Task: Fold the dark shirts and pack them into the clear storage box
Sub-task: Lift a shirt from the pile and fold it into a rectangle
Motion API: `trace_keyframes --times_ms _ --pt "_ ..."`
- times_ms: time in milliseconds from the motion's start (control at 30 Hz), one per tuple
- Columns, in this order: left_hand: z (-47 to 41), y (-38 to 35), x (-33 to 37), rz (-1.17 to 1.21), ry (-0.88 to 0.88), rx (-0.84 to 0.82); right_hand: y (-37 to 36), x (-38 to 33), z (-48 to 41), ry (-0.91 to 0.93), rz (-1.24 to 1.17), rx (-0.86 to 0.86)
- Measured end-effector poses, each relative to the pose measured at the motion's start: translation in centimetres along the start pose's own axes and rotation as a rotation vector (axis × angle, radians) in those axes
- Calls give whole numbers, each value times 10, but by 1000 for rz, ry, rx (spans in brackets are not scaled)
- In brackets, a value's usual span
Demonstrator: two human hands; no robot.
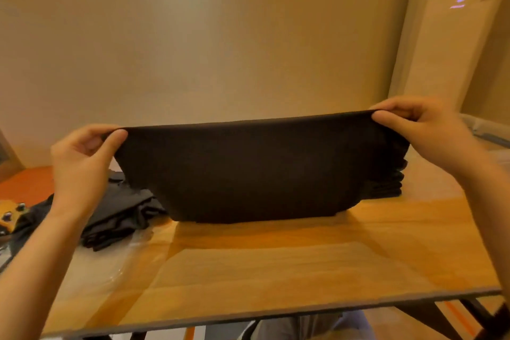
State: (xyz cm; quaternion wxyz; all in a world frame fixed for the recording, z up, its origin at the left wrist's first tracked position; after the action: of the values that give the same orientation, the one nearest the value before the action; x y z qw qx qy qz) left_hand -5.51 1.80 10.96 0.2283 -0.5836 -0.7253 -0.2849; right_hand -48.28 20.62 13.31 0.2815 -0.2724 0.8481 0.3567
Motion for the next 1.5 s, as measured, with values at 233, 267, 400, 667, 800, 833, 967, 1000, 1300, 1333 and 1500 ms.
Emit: trace_keyframes --times_ms 233,267,400,667,800,833,967,1000,1300,1333,1500 --pt "-78 -13 19 130 -10 39 18 -27 -37 90 -298 -56" --pt "-90 -27 14 116 -2 5 15 -20 -42 74 -299 -87" --pt "-122 -112 -34 -21 68 -213 0 44 -58 -128 -258 -102" --pt "-27 -245 -149 -534 339 -709 -68 177 -25 -321 593 -202" --pt "70 -263 -139 -638 259 -961 -126 171 5 -136 539 -414" --pt "96 -263 -144 -702 286 -1046 -139 172 13 -114 540 -486" --pt "140 -254 -171 -903 343 -1199 -170 189 46 -167 605 -696" --pt "137 -256 -176 -916 300 -1208 -174 193 56 -214 642 -735" --pt "86 -278 -142 -848 -226 -1135 -186 136 113 -405 913 -687" --pt "93 -275 -129 -815 -202 -1111 -184 132 103 -321 879 -660" --pt "165 -223 -116 -833 201 -1150 -190 145 95 -138 624 -754"
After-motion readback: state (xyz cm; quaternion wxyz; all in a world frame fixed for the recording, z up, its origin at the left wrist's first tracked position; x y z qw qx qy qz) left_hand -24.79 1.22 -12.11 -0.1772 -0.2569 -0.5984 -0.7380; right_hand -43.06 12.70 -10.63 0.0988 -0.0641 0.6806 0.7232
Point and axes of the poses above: each hand's wrist, its own z-axis away from the middle knuckle, its own y-axis out of the back of the hand, x = y × z, the point moved 9 cm from there along -z, towards the middle knuckle, and after that the axes turned 1 degree about y, right-handed, at the moved point
